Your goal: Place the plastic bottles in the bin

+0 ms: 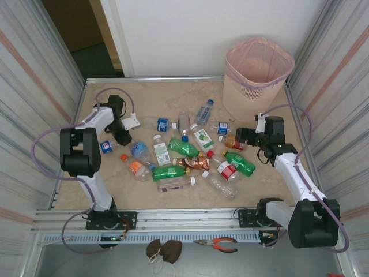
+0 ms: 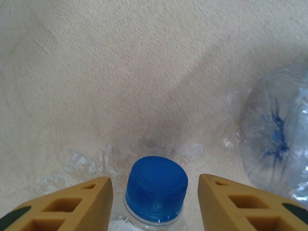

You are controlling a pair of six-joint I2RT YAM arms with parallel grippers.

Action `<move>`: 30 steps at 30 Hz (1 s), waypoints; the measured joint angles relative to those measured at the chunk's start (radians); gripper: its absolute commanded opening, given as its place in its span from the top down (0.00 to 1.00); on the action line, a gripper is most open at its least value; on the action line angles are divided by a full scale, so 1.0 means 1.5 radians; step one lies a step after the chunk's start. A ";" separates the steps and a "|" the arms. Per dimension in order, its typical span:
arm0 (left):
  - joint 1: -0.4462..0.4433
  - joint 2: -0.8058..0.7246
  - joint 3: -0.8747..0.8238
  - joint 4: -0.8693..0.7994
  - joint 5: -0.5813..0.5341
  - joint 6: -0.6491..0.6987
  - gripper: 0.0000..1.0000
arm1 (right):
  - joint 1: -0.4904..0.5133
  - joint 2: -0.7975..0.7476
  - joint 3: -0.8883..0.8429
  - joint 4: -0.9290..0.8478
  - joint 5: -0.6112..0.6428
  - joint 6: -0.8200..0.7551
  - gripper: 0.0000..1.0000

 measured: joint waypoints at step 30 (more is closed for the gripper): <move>0.013 0.007 0.041 0.010 -0.024 -0.018 0.87 | 0.010 -0.015 0.025 -0.028 -0.005 0.000 0.11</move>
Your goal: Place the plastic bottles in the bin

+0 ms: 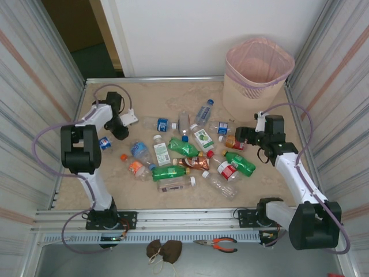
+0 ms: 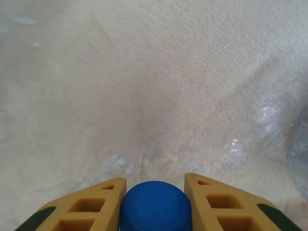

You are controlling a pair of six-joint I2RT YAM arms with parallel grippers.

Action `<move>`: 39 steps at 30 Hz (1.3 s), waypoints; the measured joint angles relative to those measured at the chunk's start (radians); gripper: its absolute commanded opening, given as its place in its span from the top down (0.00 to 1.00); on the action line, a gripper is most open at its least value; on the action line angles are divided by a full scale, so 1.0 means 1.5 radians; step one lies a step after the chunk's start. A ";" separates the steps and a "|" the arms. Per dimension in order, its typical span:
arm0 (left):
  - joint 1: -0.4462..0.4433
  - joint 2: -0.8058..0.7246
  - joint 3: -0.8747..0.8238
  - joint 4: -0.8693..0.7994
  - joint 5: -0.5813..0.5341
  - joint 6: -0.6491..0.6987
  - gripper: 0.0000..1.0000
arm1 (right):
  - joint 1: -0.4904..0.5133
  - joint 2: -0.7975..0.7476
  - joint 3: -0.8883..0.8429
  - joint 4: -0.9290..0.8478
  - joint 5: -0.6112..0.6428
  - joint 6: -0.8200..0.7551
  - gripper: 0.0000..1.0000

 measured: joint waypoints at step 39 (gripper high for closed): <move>-0.265 -0.435 -0.022 0.585 0.768 -0.659 0.95 | 0.347 0.030 0.304 0.118 -0.389 -0.074 0.02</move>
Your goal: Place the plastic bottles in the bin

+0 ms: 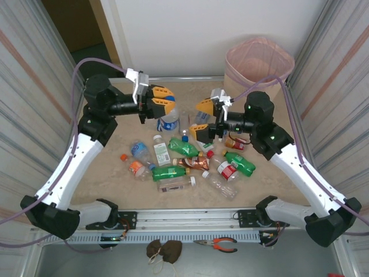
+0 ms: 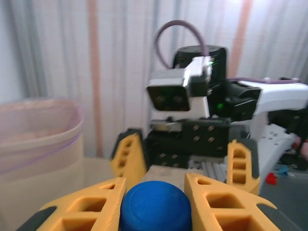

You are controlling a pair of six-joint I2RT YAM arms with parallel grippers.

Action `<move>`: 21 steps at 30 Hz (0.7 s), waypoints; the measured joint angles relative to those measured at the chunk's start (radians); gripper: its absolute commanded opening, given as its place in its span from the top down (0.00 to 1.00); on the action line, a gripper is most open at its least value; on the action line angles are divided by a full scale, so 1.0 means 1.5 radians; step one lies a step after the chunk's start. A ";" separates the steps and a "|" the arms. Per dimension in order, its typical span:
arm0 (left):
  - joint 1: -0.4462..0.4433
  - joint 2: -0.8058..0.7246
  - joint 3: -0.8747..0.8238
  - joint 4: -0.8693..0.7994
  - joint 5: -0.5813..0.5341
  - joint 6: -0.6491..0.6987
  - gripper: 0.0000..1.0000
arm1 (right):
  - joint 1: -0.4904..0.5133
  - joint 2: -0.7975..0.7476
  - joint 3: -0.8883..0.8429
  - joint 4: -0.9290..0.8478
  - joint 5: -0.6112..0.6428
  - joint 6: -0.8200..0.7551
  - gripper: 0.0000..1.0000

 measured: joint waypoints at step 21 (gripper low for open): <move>-0.102 0.032 0.059 0.059 0.045 -0.013 0.97 | 0.098 0.037 0.042 0.002 -0.008 -0.070 0.24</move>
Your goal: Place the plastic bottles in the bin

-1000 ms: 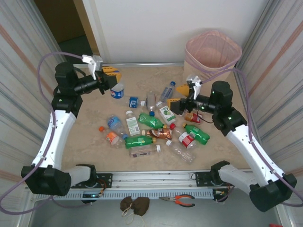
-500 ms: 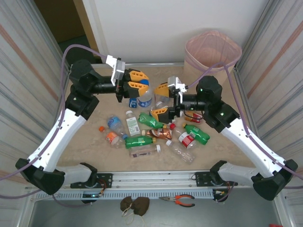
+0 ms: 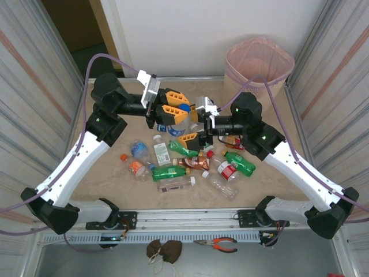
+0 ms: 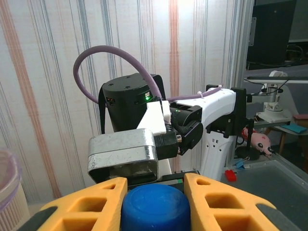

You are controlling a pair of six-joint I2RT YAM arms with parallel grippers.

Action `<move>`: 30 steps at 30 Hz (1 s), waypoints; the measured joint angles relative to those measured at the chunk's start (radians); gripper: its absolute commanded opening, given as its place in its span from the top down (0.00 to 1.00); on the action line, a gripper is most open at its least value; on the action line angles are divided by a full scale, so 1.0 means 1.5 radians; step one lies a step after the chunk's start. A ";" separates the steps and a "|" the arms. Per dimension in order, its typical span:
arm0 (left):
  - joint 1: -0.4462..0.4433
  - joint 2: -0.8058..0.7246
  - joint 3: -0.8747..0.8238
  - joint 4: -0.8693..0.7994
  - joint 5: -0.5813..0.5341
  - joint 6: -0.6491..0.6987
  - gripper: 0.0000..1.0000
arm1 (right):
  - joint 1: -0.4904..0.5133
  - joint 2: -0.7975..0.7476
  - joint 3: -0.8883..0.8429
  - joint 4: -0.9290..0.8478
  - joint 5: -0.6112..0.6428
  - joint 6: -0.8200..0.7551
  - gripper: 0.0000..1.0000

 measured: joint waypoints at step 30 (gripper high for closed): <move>-0.009 -0.015 -0.003 0.018 -0.036 0.010 0.35 | 0.007 0.004 0.000 0.065 0.008 0.006 0.52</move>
